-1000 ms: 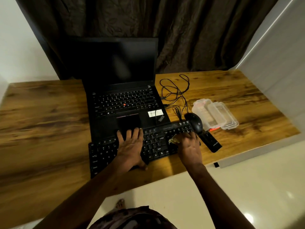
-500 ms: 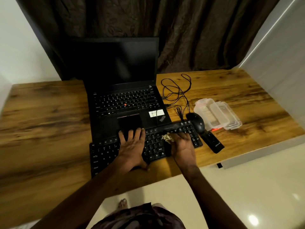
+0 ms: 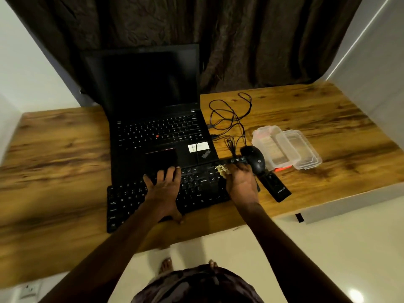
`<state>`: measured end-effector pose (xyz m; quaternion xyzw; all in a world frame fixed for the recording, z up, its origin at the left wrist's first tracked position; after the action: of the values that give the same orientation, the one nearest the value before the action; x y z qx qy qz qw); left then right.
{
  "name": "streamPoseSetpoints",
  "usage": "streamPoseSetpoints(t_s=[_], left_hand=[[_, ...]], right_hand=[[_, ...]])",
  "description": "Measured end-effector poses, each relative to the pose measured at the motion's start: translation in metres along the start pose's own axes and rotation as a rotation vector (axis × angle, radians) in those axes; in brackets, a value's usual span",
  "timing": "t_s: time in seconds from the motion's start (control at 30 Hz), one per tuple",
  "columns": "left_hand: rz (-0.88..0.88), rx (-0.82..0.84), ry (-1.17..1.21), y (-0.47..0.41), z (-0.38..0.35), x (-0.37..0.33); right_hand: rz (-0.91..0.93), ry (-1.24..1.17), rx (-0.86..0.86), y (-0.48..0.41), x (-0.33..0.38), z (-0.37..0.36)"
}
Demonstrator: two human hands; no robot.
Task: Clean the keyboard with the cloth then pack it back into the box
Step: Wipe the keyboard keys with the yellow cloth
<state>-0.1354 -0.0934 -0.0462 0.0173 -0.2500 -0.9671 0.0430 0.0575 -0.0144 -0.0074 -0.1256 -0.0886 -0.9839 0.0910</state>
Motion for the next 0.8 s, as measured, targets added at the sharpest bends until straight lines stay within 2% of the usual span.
streamPoseSetpoints(t_s=[0.1, 0.27, 0.43, 0.6, 0.73, 0.8], left_hand=[[0.019, 0.002, -0.005, -0.001, 0.000, -0.001], [0.024, 0.003, -0.002, -0.003, -0.002, 0.000], [0.025, 0.008, 0.007, -0.003, -0.002, -0.001], [0.028, 0.002, 0.024, -0.004, -0.001, -0.001], [0.037, 0.015, 0.016, -0.005, -0.002, -0.002], [0.042, 0.020, 0.010, -0.005, -0.002, -0.002]], right_hand=[[0.034, 0.001, 0.098, 0.000, 0.016, -0.012], [0.119, -0.013, 0.106, 0.001, 0.016, -0.009], [0.020, 0.056, 0.155, -0.010, -0.002, -0.002], [0.130, 0.078, 0.246, -0.002, 0.039, -0.027], [0.109, 0.102, 0.211, -0.015, 0.025, -0.016], [0.045, 0.117, 0.128, -0.023, 0.008, -0.005]])
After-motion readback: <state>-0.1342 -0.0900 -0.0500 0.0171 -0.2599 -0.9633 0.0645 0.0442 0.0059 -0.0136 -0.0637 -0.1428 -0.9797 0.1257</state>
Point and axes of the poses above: each hand's wrist, its own y-axis away from the middle knuckle, its own z-axis out of the back of the hand, x = y × z, the point moved 10 cm from there along -y, towards the middle knuckle
